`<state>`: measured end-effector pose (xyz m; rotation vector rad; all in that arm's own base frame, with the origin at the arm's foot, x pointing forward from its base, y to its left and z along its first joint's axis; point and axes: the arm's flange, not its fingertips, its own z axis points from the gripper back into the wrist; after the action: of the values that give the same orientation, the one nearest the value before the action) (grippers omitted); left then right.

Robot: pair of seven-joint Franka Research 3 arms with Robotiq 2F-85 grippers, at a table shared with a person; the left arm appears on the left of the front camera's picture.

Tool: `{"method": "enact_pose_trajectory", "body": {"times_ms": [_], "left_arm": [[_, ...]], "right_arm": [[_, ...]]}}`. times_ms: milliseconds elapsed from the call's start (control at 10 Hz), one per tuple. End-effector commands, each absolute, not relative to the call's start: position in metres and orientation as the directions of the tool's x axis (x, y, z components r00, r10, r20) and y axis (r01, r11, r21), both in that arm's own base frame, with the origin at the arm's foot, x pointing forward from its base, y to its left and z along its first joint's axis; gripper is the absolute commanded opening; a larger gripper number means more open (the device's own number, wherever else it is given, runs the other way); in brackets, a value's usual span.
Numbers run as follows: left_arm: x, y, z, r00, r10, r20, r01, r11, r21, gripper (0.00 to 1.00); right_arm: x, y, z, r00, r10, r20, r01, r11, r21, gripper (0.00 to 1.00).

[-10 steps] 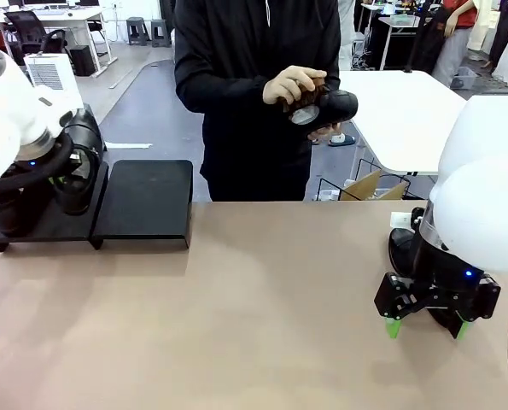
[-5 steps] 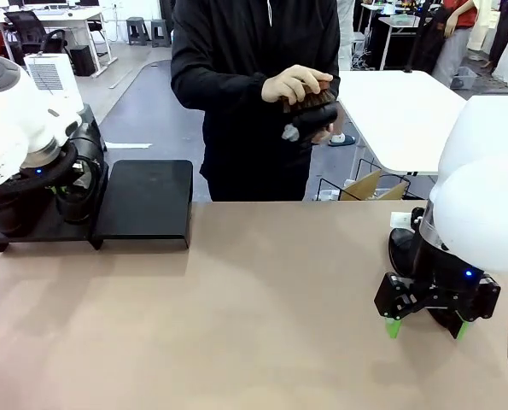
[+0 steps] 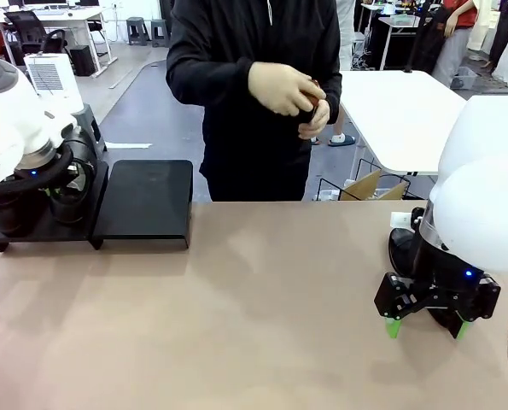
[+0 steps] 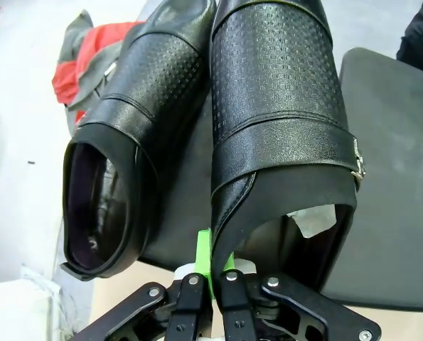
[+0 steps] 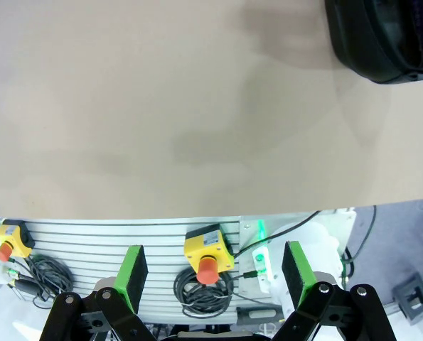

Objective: Organize the shoes by placing them on the stand.
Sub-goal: Place the Shoe from the middle of the table onto the Shoes Stand.

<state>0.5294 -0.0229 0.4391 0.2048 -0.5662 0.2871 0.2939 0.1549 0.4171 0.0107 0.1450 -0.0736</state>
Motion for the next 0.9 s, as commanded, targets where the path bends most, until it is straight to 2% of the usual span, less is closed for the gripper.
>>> {"method": "enact_pose_trajectory", "body": {"times_ms": [0, 200, 300, 700, 800], "left_arm": [[0.5399, -0.0253, 0.4330, 0.789, 0.209, 0.577, -0.343, 0.930, 0.132, 0.00], [0.5409, -0.0245, 0.4281, 0.800, 0.199, 0.566, -0.331, 0.934, 0.139, 0.00], [0.5411, -0.0244, 0.4267, 0.799, 0.201, 0.567, -0.334, 0.932, 0.139, 0.08], [0.5407, -0.0220, 0.4261, 0.778, 0.193, 0.598, -0.356, 0.919, 0.167, 0.87], [0.5383, -0.0226, 0.4293, 0.767, 0.189, 0.613, -0.364, 0.916, 0.172, 1.00]], "right_arm": [[0.2978, 0.1557, 0.4179, 0.988, -0.071, -0.140, 0.074, 0.997, 0.014, 1.00], [0.2978, 0.1557, 0.4179, 0.988, -0.071, -0.140, 0.074, 0.997, 0.014, 1.00], [0.2978, 0.1557, 0.4179, 0.988, -0.071, -0.140, 0.074, 0.997, 0.014, 1.00], [0.2978, 0.1557, 0.4179, 0.988, -0.071, -0.140, 0.074, 0.997, 0.014, 1.00], [0.2978, 0.1557, 0.4179, 0.988, -0.071, -0.140, 0.074, 0.997, 0.014, 1.00]]}}
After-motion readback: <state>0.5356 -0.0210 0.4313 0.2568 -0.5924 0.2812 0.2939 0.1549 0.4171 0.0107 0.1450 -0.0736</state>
